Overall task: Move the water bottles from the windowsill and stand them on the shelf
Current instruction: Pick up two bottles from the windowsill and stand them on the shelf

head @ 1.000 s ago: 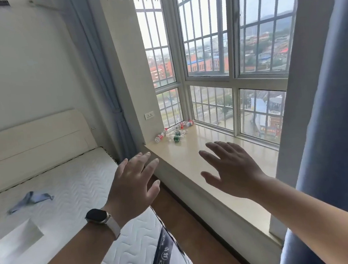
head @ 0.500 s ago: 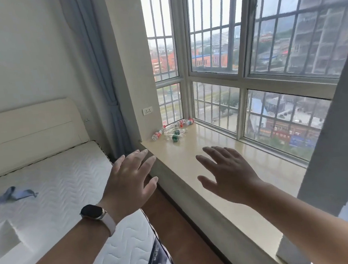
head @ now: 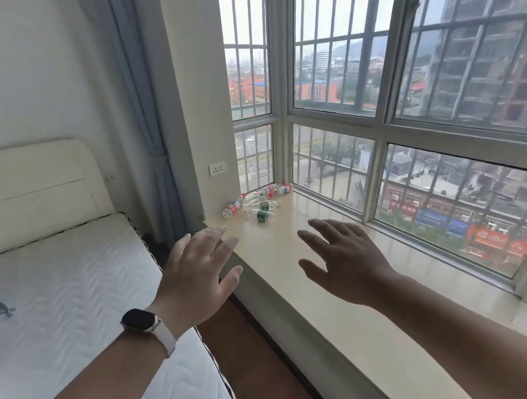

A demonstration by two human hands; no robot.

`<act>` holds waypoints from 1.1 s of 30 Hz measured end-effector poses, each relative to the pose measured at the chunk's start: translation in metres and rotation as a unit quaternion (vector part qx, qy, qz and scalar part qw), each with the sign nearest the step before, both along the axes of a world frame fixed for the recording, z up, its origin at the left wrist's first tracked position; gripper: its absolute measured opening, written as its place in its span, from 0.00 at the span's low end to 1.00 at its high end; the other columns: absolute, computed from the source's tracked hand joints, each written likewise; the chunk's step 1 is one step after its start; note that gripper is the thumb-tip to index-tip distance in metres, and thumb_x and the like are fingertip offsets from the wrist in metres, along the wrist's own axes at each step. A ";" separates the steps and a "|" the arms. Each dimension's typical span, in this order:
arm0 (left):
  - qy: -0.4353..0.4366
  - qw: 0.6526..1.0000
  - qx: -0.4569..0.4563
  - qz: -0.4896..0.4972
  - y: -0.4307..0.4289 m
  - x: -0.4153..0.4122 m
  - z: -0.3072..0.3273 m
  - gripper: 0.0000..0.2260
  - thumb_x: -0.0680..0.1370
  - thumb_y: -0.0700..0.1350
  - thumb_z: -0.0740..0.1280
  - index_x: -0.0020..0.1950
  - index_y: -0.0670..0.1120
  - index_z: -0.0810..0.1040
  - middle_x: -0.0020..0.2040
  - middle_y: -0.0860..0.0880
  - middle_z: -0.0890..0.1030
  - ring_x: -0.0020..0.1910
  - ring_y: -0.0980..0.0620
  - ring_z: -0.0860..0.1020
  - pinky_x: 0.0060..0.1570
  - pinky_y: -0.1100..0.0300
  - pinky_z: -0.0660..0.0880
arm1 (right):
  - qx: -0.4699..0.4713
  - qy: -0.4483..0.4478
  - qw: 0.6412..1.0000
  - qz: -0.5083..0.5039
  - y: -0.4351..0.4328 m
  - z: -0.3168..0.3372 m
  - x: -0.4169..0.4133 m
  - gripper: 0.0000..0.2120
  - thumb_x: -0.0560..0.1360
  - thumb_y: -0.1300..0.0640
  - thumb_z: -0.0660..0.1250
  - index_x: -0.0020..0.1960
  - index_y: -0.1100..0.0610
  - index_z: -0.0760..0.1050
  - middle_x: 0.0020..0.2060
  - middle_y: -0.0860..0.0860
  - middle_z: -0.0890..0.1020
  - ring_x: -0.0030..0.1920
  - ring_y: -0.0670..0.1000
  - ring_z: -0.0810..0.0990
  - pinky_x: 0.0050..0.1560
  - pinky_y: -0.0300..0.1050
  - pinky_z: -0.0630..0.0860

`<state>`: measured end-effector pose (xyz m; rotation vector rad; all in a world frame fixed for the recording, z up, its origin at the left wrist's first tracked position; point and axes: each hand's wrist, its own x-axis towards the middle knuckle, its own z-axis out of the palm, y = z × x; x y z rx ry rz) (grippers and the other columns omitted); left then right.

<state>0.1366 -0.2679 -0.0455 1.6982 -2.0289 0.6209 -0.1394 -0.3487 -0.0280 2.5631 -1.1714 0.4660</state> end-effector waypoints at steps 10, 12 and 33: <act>0.022 0.999 0.023 0.020 -0.085 0.019 -0.011 0.22 0.78 0.56 0.59 0.65 0.47 0.79 0.64 0.45 0.80 0.66 0.42 0.76 0.65 0.40 0.70 | 0.030 0.000 0.999 0.021 -0.096 -0.020 0.033 0.27 0.77 0.38 0.54 0.69 0.52 0.73 0.67 0.55 0.77 0.66 0.59 0.75 0.63 0.56 0.72; 0.016 0.999 0.031 0.033 -0.107 0.020 -0.012 0.22 0.78 0.56 0.59 0.65 0.46 0.79 0.65 0.45 0.79 0.66 0.42 0.75 0.64 0.40 0.70 | 0.035 0.002 0.999 0.030 -0.124 -0.025 0.036 0.27 0.77 0.38 0.53 0.69 0.52 0.73 0.67 0.55 0.76 0.66 0.59 0.75 0.63 0.55 0.71; -0.009 0.986 0.047 0.161 -0.342 0.004 -0.020 0.22 0.78 0.55 0.59 0.65 0.46 0.80 0.66 0.44 0.79 0.66 0.40 0.75 0.63 0.42 0.69 | 0.077 -0.035 0.979 0.185 -0.418 -0.057 0.065 0.25 0.77 0.41 0.55 0.64 0.55 0.76 0.62 0.57 0.79 0.62 0.60 0.77 0.59 0.56 0.74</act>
